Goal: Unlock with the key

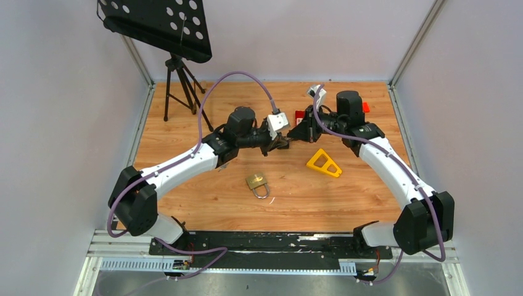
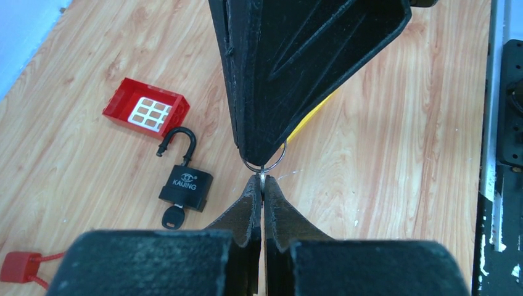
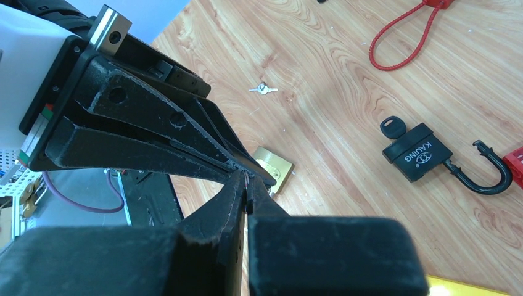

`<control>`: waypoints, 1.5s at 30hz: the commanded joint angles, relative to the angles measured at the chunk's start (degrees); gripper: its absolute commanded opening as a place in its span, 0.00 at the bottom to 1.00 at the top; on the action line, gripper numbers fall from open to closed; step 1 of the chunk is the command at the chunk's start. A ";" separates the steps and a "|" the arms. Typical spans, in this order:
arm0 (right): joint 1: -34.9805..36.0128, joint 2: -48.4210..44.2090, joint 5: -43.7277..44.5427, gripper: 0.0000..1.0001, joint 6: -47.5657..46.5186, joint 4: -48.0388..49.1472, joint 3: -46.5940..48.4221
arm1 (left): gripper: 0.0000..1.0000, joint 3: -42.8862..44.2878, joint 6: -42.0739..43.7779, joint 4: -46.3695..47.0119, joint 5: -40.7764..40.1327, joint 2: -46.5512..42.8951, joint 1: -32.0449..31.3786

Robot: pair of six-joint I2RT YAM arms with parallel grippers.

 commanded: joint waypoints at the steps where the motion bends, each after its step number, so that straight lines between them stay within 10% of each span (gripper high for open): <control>1: -4.61 -1.69 6.36 0.00 -2.00 3.50 -0.41 | 0.00 1.98 1.01 -5.07 3.63 -2.49 0.31; 39: -9.51 -2.67 1.57 0.00 -5.06 4.07 -0.33 | 0.00 3.91 4.06 -13.18 9.35 -0.80 0.35; 42: -9.49 -3.59 -0.96 0.18 -8.50 4.07 -1.04 | 0.00 4.61 4.03 -14.19 10.10 -0.82 0.40; 45: -9.49 -5.21 -3.29 0.58 -12.32 4.08 -1.93 | 0.00 5.49 4.03 -15.43 11.13 -0.84 0.40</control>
